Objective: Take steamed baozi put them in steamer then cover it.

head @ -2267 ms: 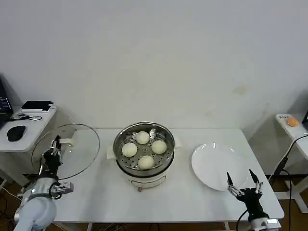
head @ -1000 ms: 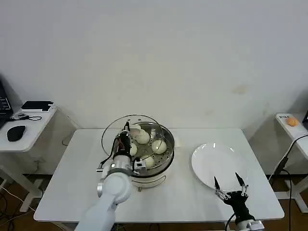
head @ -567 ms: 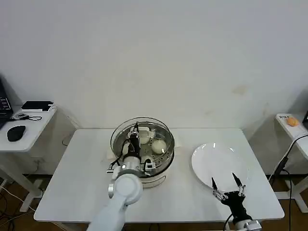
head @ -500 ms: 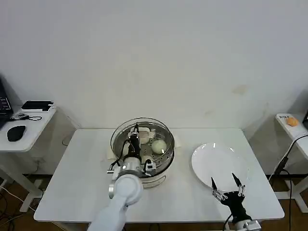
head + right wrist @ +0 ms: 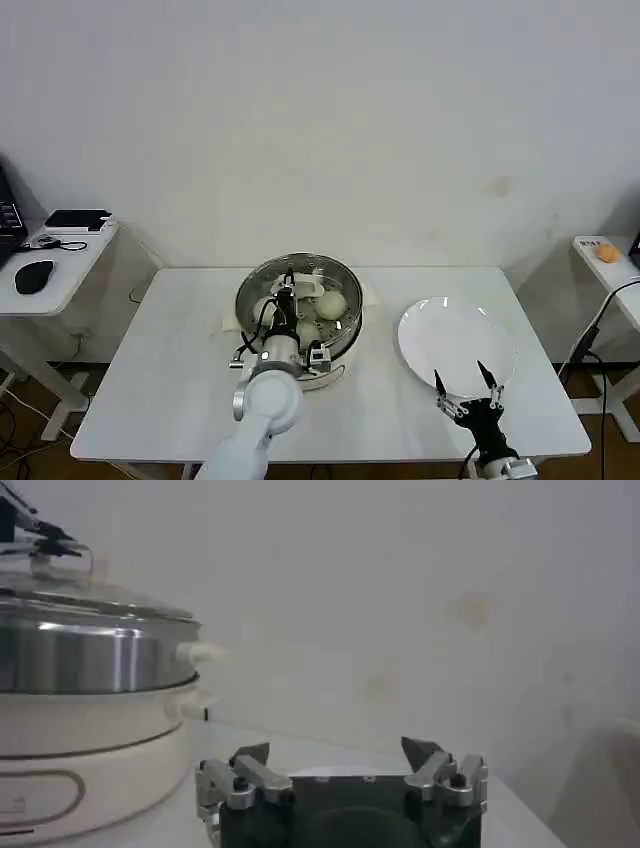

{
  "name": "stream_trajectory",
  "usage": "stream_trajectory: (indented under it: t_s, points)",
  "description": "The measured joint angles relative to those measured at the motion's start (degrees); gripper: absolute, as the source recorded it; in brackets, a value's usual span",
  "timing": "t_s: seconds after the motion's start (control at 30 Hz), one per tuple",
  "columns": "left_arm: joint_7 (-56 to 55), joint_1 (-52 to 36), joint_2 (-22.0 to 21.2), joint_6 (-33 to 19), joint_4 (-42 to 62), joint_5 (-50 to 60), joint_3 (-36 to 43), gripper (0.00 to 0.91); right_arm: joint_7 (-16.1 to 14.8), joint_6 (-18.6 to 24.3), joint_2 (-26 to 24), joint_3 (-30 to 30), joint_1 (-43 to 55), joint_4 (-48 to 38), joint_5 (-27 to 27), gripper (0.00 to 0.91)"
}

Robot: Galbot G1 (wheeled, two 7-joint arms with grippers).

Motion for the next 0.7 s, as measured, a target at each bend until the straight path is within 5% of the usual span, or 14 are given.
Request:
stream_trajectory:
  t_s: [0.53, 0.57, 0.6, 0.7]
  points:
    - [-0.02, -0.79, -0.5, -0.27, 1.33, 0.4, -0.06, 0.0, -0.06, 0.13, 0.1, -0.54, -0.07, -0.21, -0.03, 0.907]
    - [-0.02, -0.72, -0.56, -0.28, 1.33, 0.4, -0.06, 0.06, -0.06, 0.13, 0.1, -0.57, -0.08, -0.22, -0.05, 0.907]
    - [-0.02, -0.66, -0.68, -0.28, 1.29, 0.38, -0.07, 0.907, -0.07, 0.14, 0.1, -0.59, -0.11, -0.22, -0.05, 0.907]
    - [-0.21, -0.5, -0.91, -0.15, 1.02, 0.35, -0.2, 0.907, -0.07, 0.15, 0.08, -0.65, -0.14, -0.22, -0.05, 0.907]
